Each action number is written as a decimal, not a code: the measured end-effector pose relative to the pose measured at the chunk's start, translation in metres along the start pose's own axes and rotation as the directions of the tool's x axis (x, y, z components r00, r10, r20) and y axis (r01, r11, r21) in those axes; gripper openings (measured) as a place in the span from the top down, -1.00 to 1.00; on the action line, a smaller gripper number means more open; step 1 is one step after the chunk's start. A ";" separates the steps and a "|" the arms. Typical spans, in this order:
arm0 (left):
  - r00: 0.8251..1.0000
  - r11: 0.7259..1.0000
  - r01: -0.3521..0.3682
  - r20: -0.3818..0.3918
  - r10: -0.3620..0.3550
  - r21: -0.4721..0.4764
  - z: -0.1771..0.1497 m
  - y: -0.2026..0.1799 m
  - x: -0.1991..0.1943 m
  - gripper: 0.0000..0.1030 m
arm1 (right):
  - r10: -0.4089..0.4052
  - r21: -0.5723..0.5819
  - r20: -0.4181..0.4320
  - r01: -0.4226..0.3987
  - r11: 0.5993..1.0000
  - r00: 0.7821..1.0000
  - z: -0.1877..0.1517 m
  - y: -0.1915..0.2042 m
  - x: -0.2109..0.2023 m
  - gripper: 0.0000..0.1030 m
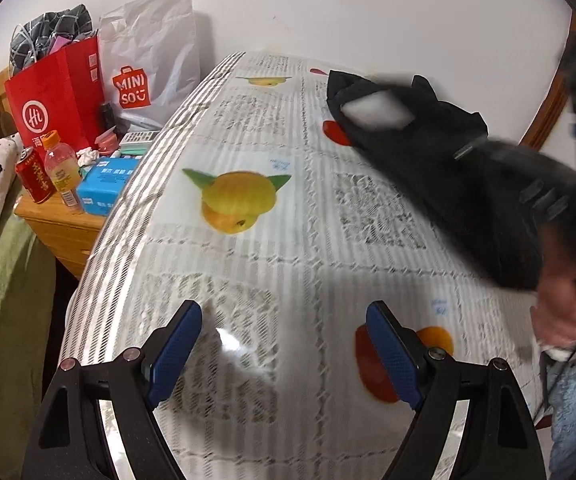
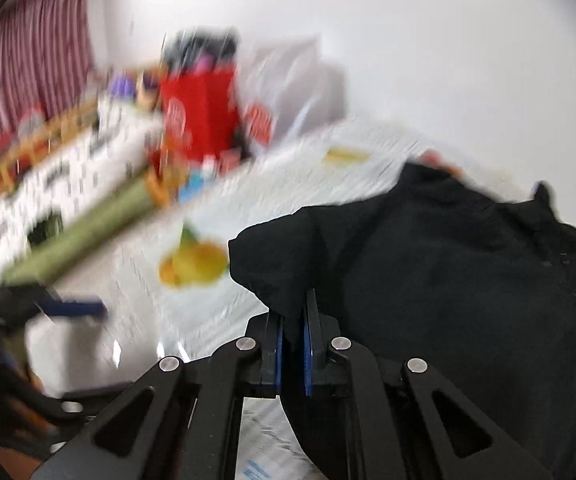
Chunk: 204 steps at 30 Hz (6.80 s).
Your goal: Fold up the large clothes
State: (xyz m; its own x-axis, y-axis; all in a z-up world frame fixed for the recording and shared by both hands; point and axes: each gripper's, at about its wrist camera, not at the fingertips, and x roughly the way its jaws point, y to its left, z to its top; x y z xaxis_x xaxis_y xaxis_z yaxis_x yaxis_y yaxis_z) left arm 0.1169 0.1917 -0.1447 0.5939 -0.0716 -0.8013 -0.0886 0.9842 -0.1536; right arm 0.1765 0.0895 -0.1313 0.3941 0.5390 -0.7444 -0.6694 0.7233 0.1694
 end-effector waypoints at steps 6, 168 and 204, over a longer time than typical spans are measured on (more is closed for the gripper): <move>0.999 0.998 0.033 0.036 -0.035 0.051 0.014 -0.034 0.000 -0.61 | -0.133 0.240 0.177 0.088 0.967 0.975 -0.004 -0.088 -0.084 0.87; 0.998 0.932 0.066 -0.017 -0.064 0.357 0.005 -0.232 0.085 -0.60 | -0.399 0.594 -0.036 0.341 0.728 0.916 -0.203 -0.288 -0.188 0.76; 0.993 0.931 0.118 -0.015 -0.121 0.345 -0.010 -0.219 0.071 -0.51 | -0.283 0.519 -0.057 0.271 0.811 0.957 -0.231 -0.274 -0.234 0.95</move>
State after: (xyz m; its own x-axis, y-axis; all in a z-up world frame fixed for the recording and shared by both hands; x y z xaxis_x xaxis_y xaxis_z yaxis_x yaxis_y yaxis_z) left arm 0.1701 -0.0308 -0.1735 0.5886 -0.1921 -0.7853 0.2637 0.9638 -0.0381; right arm 0.1221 -0.3348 -0.1527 0.5309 0.2863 -0.7976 -0.1088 0.9564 0.2709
